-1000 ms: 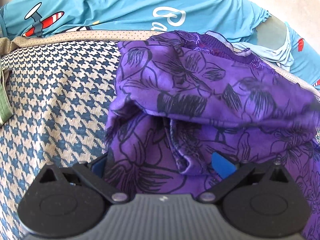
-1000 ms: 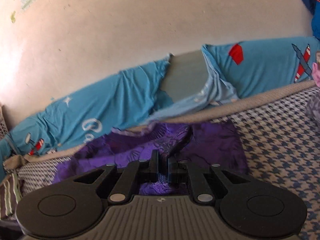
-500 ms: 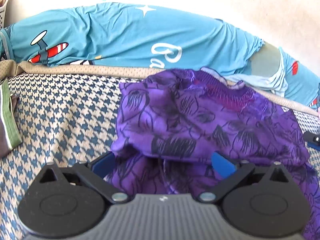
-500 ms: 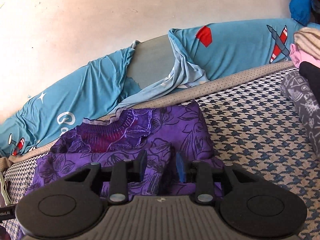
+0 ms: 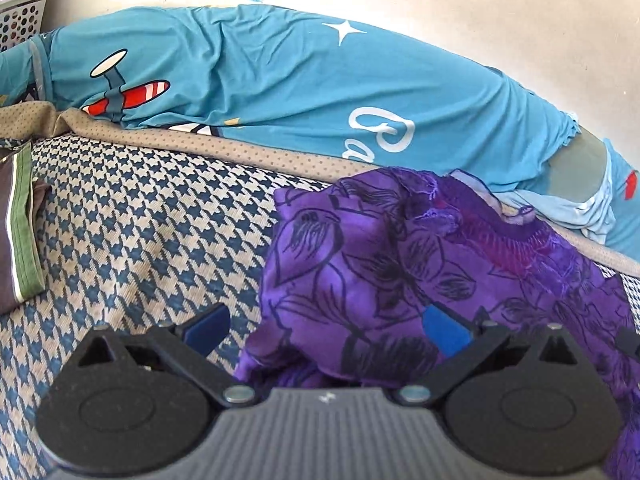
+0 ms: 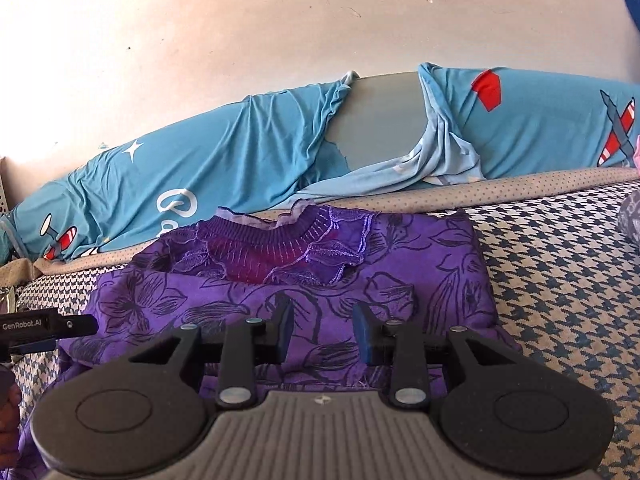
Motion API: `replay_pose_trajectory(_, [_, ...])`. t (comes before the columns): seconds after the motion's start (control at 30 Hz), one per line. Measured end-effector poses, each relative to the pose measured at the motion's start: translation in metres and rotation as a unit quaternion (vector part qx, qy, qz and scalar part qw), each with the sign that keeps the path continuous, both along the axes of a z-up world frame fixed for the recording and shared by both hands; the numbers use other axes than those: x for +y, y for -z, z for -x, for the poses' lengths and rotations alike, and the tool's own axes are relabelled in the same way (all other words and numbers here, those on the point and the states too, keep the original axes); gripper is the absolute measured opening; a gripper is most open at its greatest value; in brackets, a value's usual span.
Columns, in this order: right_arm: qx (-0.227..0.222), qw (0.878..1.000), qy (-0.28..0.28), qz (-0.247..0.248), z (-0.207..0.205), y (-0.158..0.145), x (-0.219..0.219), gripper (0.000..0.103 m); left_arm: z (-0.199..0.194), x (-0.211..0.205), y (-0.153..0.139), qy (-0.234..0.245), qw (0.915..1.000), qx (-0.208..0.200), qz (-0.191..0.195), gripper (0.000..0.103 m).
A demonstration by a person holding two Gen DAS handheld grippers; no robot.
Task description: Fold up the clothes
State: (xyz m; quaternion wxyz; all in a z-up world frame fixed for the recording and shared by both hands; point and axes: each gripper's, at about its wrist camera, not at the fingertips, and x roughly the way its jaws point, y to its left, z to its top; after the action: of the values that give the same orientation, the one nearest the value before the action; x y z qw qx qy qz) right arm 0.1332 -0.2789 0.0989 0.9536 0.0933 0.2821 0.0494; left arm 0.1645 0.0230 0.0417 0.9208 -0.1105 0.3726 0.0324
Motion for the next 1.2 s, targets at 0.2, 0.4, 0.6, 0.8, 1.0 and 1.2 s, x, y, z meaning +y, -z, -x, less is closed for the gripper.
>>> replay_pose_trajectory(0.2, [0.013, 1.000, -0.014, 0.007, -0.006, 0.007, 0.013, 0.033, -0.008, -0.010, 0.015, 0.016, 0.9990, 0.034, -0.025, 0.103])
replay_pose_trajectory(0.4, [0.078, 0.995, -0.030, 0.057, -0.016, 0.029, 0.031, 0.039, -0.009, -0.023, 0.035, 0.039, 0.9935, 0.075, -0.076, 0.103])
replay_pose_trajectory(0.6, [0.080, 0.992, -0.040, 0.090, -0.013, 0.035, 0.037, 0.041, -0.005, -0.021, 0.036, 0.035, 0.9940, 0.074, -0.072, 0.103])
replay_pose_trajectory(0.8, [0.086, 0.990, -0.044, 0.102, -0.013, 0.033, 0.038, 0.042, 0.001, -0.023, 0.036, 0.035, 0.9930, 0.082, -0.077, 0.103])
replay_pose_trajectory(1.0, [0.093, 0.990, -0.048, 0.095, -0.011, 0.031, 0.035, 0.043, 0.004, -0.019, 0.033, 0.030, 0.9930, 0.093, -0.066, 0.103])
replay_pose_trajectory(1.2, [0.100, 0.989, -0.054, 0.092, -0.005, 0.028, 0.031, 0.045, 0.007, -0.018, 0.029, 0.015, 0.9925, 0.107, -0.057, 0.103])
